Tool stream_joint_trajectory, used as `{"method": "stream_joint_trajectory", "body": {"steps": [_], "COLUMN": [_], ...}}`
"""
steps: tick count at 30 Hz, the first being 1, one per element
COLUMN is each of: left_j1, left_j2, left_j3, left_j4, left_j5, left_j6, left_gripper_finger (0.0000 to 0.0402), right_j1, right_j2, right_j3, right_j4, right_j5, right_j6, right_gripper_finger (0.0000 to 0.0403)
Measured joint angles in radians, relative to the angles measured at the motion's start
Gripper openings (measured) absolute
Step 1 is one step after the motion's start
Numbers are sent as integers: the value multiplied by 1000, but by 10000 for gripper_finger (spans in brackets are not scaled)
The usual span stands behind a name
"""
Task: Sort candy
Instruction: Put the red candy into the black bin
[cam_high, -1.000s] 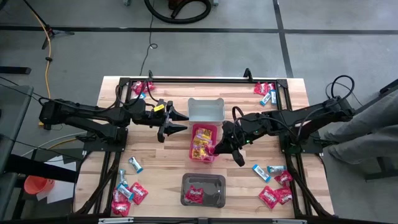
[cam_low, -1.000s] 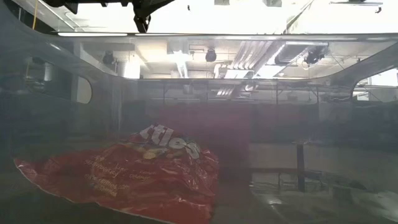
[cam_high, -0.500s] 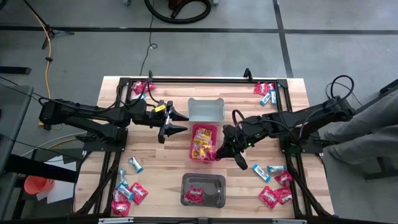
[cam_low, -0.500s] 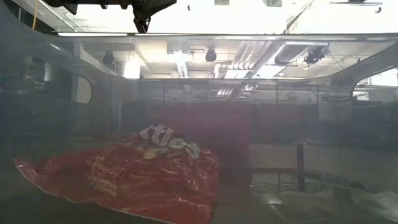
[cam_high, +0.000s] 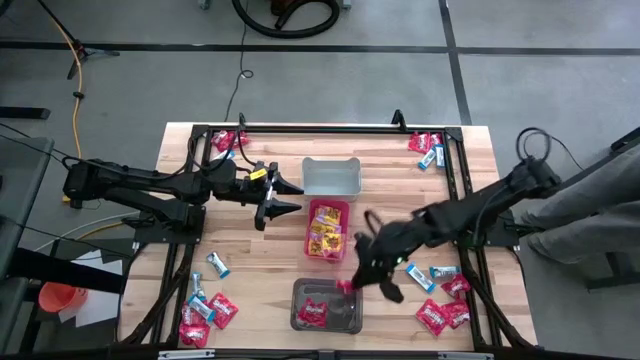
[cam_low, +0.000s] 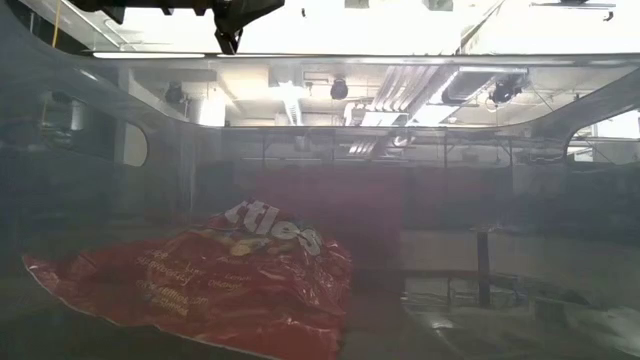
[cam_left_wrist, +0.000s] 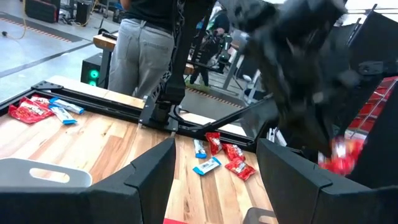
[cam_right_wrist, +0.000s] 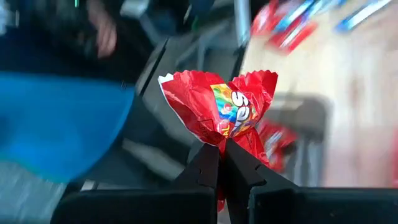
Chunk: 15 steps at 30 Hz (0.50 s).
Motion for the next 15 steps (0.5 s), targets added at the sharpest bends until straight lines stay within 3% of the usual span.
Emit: {"method": "stream_joint_trajectory", "body": {"steps": [5,10,15], "left_j1": [0,0,0], "left_j2": [0,0,0], "left_j3": [0,0,0], "left_j4": [-1,-1,-3], "left_j5": [0,0,0], "left_j6": [-3,-3,-3], "left_gripper_finger": [213,213,213], "right_j1": [2,1,2], "right_j2": [129,217,244], "right_j3": [0,0,0], "right_j4": [6,38,57], "right_j5": [-87,-96,-95], "right_j6": [-3,25,92], "right_gripper_finger": [0,3,38]}}
